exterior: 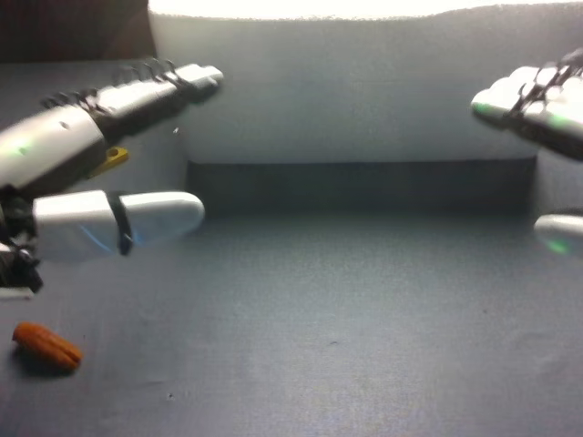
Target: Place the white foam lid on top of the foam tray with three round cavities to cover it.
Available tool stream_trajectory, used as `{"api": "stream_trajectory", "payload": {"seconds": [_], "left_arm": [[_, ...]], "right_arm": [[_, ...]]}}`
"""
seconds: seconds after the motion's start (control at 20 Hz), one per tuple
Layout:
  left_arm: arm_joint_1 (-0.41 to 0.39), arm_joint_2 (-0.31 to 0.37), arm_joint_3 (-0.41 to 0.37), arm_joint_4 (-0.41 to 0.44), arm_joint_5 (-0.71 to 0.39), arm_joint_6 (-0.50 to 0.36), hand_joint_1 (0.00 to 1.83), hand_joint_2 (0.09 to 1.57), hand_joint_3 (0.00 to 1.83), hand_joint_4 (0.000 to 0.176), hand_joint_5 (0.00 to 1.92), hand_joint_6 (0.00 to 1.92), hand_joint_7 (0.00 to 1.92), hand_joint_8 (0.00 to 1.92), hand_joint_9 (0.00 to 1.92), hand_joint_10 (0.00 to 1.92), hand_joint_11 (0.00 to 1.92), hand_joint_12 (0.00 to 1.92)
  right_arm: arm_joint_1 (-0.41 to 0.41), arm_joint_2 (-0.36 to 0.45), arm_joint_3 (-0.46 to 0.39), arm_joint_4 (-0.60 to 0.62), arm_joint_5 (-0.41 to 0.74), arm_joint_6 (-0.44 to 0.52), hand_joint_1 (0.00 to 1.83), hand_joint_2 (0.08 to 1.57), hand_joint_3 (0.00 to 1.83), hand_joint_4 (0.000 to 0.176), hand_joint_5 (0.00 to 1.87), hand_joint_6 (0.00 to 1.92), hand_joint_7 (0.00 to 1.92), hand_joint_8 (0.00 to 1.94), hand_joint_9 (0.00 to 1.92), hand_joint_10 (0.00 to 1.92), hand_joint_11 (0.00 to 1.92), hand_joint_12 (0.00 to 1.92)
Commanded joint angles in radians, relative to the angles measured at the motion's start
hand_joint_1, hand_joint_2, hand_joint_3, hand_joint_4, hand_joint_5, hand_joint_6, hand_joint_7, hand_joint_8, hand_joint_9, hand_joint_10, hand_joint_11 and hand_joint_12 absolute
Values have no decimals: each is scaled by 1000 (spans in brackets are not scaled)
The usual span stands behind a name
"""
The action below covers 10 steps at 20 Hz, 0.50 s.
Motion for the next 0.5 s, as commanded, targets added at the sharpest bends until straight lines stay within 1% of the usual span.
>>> {"api": "stream_trajectory", "payload": {"seconds": [0.0, 0.05, 0.1, 0.15, 0.2, 0.25, 0.35, 0.4, 0.45], "left_arm": [[-16, -2, 4, -20, -101, -11, 273, 1250, 1, 0, 40, 2, 16, 0, 23, 4, 0, 324], [-26, -10, 8, -5, -87, -17, 273, 1250, 1, 0, 40, 2, 16, 0, 23, 4, 0, 324], [-37, -22, 15, 13, -73, -28, 238, 1262, 3, 0, 11, 5, 2, 0, 4, 0, 0, 68], [-44, -32, 19, 25, -66, -38, 185, 1251, 0, 11, 0, 0, 0, 0, 0, 0, 0, 2], [-48, -42, 23, 37, -61, -46, 176, 1245, 0, 14, 0, 0, 0, 0, 0, 0, 0, 0], [-49, -50, 25, 44, -57, -52, 175, 1239, 0, 29, 0, 0, 0, 0, 0, 0, 0, 0], [-53, -64, 29, 56, -52, -64, 194, 1233, 0, 33, 0, 0, 0, 0, 0, 0, 0, 0], [-54, -69, 28, 60, -51, -67, 216, 1227, 0, 37, 0, 0, 0, 0, 0, 0, 0, 0], [-53, -71, 28, 61, -51, -68, 216, 1227, 0, 37, 0, 0, 0, 0, 0, 0, 0, 0]], "right_arm": [[8, 4, 7, 10, 96, 13, 320, 1394, 0, 0, 0, 0, 0, 0, 0, 0, 0, 4], [8, -13, 15, -5, 83, 26, 320, 1394, 0, 0, 0, 0, 0, 0, 0, 0, 0, 4], [8, -30, 24, -18, 72, 43, 262, 1391, 0, 0, 0, 0, 0, 0, 0, 0, 0, 0], [8, -41, 27, -25, 67, 50, 212, 1392, 0, 0, 0, 0, 0, 0, 0, 0, 0, 0], [7, -52, 31, -30, 64, 55, 184, 1368, 0, 0, 0, 0, 0, 0, 0, 0, 0, 0], [3, -62, 35, -31, 64, 60, 196, 1342, 0, 0, 0, 0, 0, 0, 0, 0, 0, 0], [-3, -74, 38, -31, 64, 66, 246, 1328, 0, 0, 0, 0, 0, 0, 0, 0, 0, 0], [-9, -76, 38, -31, 64, 69, 257, 1331, 0, 0, 0, 0, 0, 0, 0, 0, 0, 0], [-12, -77, 38, -32, 64, 72, 257, 1331, 0, 0, 0, 0, 0, 0, 0, 0, 0, 0]]}}
